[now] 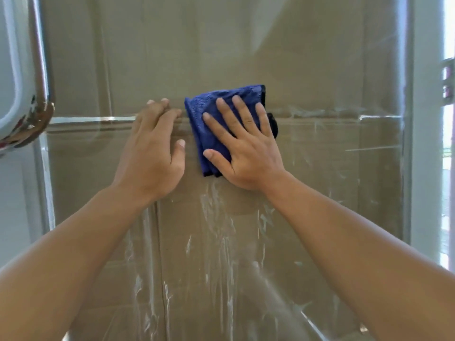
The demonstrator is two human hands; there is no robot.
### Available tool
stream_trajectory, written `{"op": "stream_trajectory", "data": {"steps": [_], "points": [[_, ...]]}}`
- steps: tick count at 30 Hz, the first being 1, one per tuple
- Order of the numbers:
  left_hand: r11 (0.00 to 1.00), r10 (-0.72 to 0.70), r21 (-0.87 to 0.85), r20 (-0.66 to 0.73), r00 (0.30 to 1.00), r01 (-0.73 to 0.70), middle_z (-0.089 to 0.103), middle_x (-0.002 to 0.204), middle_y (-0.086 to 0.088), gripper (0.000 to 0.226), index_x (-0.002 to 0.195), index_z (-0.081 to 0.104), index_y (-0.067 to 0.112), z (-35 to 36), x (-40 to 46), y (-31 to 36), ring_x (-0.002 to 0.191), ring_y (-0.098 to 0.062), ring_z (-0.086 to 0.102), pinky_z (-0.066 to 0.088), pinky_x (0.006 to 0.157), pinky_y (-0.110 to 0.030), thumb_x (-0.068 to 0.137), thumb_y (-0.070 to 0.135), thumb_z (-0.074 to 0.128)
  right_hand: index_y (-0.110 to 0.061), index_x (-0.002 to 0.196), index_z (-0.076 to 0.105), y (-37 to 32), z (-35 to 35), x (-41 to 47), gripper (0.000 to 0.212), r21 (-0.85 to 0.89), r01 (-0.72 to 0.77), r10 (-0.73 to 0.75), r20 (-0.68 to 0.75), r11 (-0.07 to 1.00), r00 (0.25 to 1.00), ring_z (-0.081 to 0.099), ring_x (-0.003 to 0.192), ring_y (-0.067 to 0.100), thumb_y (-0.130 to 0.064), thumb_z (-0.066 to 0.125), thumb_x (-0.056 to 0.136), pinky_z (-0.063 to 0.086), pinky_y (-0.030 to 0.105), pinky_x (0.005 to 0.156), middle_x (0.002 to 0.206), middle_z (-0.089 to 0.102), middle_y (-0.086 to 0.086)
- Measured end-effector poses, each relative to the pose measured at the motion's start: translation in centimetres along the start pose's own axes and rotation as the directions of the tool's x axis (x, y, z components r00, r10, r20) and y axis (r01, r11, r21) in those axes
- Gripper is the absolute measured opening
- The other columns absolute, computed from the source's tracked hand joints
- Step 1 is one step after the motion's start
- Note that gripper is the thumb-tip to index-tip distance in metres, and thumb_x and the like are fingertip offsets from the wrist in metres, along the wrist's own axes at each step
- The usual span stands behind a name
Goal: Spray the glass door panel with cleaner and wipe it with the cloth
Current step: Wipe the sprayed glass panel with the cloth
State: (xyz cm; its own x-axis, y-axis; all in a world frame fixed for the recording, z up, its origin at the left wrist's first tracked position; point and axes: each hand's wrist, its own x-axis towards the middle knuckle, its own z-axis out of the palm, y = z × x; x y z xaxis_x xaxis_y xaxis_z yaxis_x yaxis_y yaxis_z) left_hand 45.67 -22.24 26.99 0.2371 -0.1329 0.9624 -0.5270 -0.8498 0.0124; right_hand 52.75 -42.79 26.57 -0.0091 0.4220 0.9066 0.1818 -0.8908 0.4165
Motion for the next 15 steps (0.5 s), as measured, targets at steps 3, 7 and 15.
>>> {"op": "stream_trajectory", "data": {"steps": [3, 7, 15], "points": [[0.999, 0.04, 0.026, 0.032, 0.999, -0.041, 0.033, 0.155, -0.012, 0.053, 0.143, 0.045, 0.005, 0.6, 0.2, 0.3, 0.149, -0.027, 0.02, 0.015, 0.122, -0.035, 0.093, 0.013, 0.059, -0.03, 0.16, 0.027, 1.2, 0.0, 0.1, 0.068, 0.045, -0.39, 0.392, -0.022, 0.92, 0.92, 0.01, 0.157, 0.028, -0.063, 0.029, 0.101, 0.005, 0.057, 0.124, 0.17, 0.016, 0.005], [0.995, 0.079, 0.056, 0.09, 0.993, -0.084, 0.027, 0.159, -0.013, 0.058, 0.146, 0.04, 0.006, 1.5, 0.2, 0.7, 0.151, -0.029, 0.014, 0.017, 0.122, -0.053, 0.093, 0.026, 0.053, -0.027, 0.162, 0.021, 0.8, -0.1, 0.0, 0.07, 0.047, -0.455, 0.455, 0.018, 0.889, 0.89, 0.004, 0.157, 0.032, -0.062, 0.026, 0.101, 0.002, 0.06, 0.124, 0.17, 0.012, 0.006], [0.97, 0.041, 0.234, 0.083, 0.996, -0.059, 0.011, 0.165, -0.01, 0.073, 0.151, 0.033, 0.013, 3.2, 0.1, 1.7, 0.153, -0.025, -0.002, -0.003, 0.124, -0.043, 0.092, 0.056, 0.037, -0.031, 0.162, 0.019, 5.5, -0.3, -2.1, 0.07, 0.064, -0.551, 0.55, 0.038, 0.832, 0.834, 0.002, 0.158, 0.026, -0.064, 0.026, 0.1, 0.001, 0.056, 0.125, 0.171, 0.008, 0.002]]}}
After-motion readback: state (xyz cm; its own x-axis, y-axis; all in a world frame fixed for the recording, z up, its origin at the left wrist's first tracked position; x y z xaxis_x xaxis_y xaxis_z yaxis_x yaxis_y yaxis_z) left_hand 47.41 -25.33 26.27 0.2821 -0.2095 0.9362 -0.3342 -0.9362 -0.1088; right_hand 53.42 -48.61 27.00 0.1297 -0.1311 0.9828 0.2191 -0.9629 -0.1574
